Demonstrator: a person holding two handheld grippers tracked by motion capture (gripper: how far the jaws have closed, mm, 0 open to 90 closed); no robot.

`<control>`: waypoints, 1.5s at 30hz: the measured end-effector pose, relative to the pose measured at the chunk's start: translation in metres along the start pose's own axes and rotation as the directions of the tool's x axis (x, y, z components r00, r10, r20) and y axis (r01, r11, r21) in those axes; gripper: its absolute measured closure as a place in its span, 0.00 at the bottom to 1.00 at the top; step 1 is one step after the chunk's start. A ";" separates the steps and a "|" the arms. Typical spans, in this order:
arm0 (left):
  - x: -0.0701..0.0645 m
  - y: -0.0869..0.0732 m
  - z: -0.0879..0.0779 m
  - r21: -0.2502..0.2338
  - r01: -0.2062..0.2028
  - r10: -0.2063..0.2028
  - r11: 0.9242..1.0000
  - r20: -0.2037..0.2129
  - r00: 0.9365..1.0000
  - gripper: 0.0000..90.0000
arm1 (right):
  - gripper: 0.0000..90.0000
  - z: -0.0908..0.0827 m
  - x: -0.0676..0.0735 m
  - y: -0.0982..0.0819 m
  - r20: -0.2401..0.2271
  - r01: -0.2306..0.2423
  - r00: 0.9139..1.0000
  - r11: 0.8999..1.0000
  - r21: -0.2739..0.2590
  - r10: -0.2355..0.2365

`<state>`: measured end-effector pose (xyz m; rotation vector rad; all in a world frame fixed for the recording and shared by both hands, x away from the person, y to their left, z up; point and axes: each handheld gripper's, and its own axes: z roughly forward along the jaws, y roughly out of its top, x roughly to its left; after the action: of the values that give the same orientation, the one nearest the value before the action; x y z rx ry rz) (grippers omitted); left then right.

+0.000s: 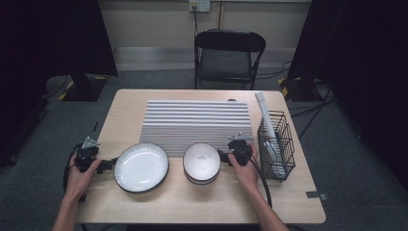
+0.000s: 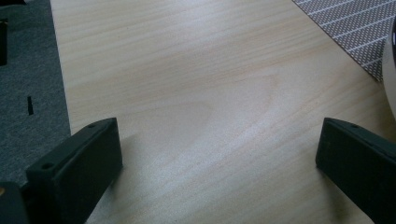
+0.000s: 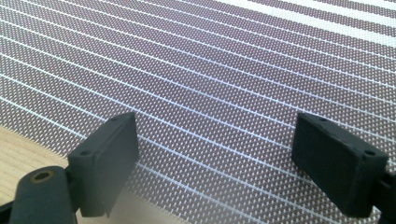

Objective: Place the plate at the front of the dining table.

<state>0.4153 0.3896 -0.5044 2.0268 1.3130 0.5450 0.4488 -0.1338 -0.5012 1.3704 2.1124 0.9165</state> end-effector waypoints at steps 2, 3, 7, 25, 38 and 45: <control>0.000 0.000 0.000 0.000 0.000 0.000 1.000 0.000 1.000 0.00 | 0.15 0.000 0.000 0.000 0.000 0.000 1.000 1.000 0.000 0.000; 0.000 0.000 0.000 0.000 -0.002 0.002 1.000 0.001 1.000 0.00 | 0.15 0.000 0.000 0.000 0.000 0.000 1.000 1.000 0.000 0.000; 0.000 0.000 0.000 -0.003 0.000 0.000 1.000 0.004 1.000 0.00 | 0.15 0.000 0.000 0.000 0.000 0.000 1.000 1.000 0.000 0.000; 0.005 0.005 -0.008 0.020 0.057 -0.057 0.998 0.012 0.998 0.18 | 0.20 -0.012 -0.001 0.008 -0.021 0.037 0.999 0.999 0.001 -0.037; -0.003 0.014 -0.030 -0.039 0.059 -0.059 0.997 0.012 0.998 0.23 | 0.24 -0.027 -0.001 0.026 -0.031 0.027 0.999 0.999 -0.047 -0.029; -0.010 0.025 -0.044 -0.087 0.053 -0.052 0.995 0.017 0.999 0.26 | 0.23 -0.033 -0.003 0.038 -0.042 0.026 0.999 0.998 -0.057 -0.028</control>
<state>0.3989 0.3865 -0.4556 1.9169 1.3076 0.5532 0.4510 -0.1356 -0.4507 1.3017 2.1148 0.9956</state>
